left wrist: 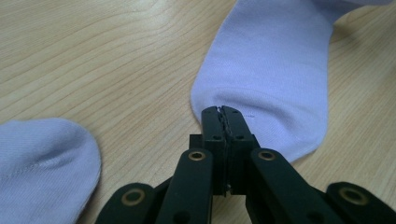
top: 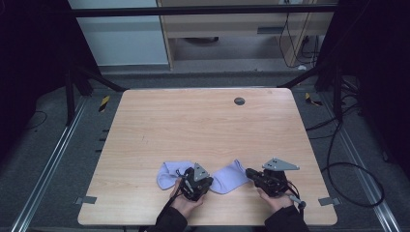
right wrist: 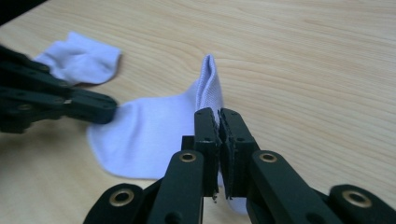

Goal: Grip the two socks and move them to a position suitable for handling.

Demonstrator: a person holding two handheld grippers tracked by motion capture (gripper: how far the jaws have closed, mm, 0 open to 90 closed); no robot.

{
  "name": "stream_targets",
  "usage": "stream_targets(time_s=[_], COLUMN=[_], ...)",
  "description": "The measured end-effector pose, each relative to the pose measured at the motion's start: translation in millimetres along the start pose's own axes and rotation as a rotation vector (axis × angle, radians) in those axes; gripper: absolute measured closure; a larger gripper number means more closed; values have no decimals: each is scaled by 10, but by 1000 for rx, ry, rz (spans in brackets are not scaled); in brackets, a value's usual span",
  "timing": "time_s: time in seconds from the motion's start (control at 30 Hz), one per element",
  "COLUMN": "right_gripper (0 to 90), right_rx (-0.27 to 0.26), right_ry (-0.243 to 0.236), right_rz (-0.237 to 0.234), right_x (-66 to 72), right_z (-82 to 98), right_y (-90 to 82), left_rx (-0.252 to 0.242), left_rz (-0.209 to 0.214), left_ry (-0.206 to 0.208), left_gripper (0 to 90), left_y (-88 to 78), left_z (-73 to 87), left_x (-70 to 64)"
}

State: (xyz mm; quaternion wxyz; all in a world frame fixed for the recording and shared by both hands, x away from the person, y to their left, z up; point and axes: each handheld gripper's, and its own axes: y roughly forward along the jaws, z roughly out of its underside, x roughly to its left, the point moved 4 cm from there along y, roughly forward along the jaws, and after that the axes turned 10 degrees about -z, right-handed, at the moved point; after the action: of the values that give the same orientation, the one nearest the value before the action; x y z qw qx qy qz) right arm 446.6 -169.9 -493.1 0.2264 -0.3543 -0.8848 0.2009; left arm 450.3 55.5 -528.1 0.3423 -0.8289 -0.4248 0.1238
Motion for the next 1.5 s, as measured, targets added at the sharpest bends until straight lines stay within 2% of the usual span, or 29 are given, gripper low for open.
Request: stream_targets(time_s=[0.2,0.37,0.5,0.6,0.83,1.07,1.27,1.5], right_gripper=[865,861,785,724,635,537,460,413], right_rx=[33,63,79,56,3,-33,-55,-62], right_ry=[8,2,-30,-37,-45,-47,-63,-98], right_rz=[69,140,197,214,174,114,66,21], right_x=[-182,-254,-300,-324,-309,-225,-126,30], right_z=[15,40,71,66,16,-101,-205,-382], right_y=[47,33,40,12,-48,-76,-66,39], left_rx=[-4,-11,-29,-50,-87,-131,-146,-152], left_rz=[0,6,4,10,9,-32,-71,-138], left_ry=[-5,-2,-14,-27,-67,-97,-124,-170], left_gripper=[888,881,786,733,604,520,482,440], left_y=[12,18,-5,-63,-269,-515,-700,-911], left_z=[-8,-13,-32,-74,-158,-195,-106,95], left_x=[-9,-26,-11,29,178,467,721,1039])
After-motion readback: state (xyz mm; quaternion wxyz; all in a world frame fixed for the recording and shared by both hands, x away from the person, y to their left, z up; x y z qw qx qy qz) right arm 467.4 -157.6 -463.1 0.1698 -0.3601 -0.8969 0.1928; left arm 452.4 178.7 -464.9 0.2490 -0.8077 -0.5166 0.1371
